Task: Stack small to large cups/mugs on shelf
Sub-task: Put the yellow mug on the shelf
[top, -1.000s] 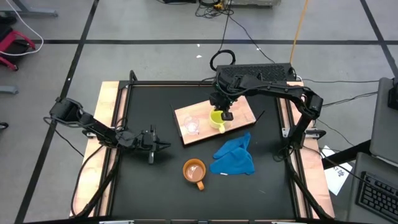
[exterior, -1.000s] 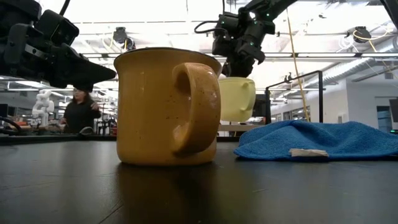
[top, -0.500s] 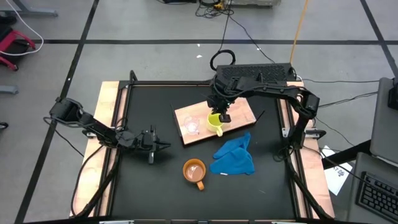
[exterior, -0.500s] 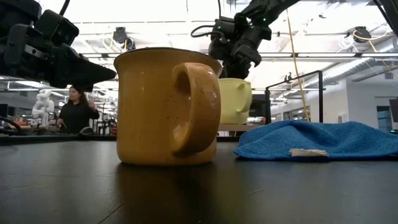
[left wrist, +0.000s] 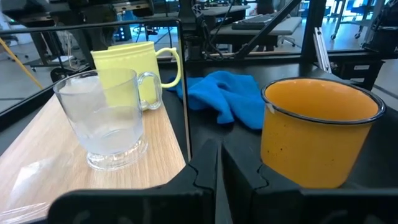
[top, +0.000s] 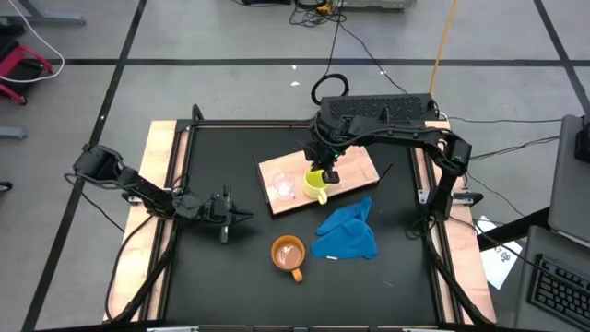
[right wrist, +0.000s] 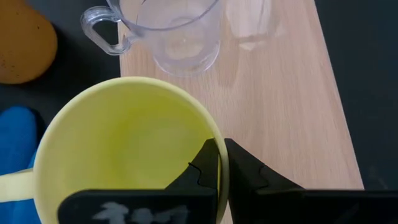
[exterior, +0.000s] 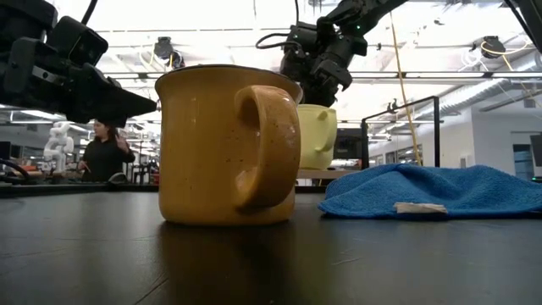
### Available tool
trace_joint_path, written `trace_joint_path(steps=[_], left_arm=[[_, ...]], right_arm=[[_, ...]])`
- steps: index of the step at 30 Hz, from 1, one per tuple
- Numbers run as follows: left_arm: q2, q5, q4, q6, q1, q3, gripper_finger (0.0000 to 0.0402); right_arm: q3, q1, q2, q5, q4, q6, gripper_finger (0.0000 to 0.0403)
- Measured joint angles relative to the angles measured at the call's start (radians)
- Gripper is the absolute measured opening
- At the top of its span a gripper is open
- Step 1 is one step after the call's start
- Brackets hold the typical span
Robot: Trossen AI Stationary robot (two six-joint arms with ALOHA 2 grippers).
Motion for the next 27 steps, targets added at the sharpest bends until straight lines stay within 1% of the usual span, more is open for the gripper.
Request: trace_joint_path(steps=[3,7,12,27], left_arm=[[0.000,0.000,-0.002,0.000,0.000,0.000,0.0026],[0.000,0.000,-0.003,-0.001,0.000,0.000,0.0026],[0.000,-0.001,-0.003,-0.001,0.000,0.000,0.0026],[0.000,-0.001,-0.003,-0.012,0.000,0.000,0.0026]], right_arm=[[0.000,0.003,0.000,0.021,-0.006,0.008,0.0001],[0.001,0.018,-0.002,0.117,-0.024,0.014,0.0001],[0.001,0.040,-0.008,0.155,-0.033,0.019,0.0001],[0.000,0.065,-0.008,0.162,-0.031,0.008,0.0001]])
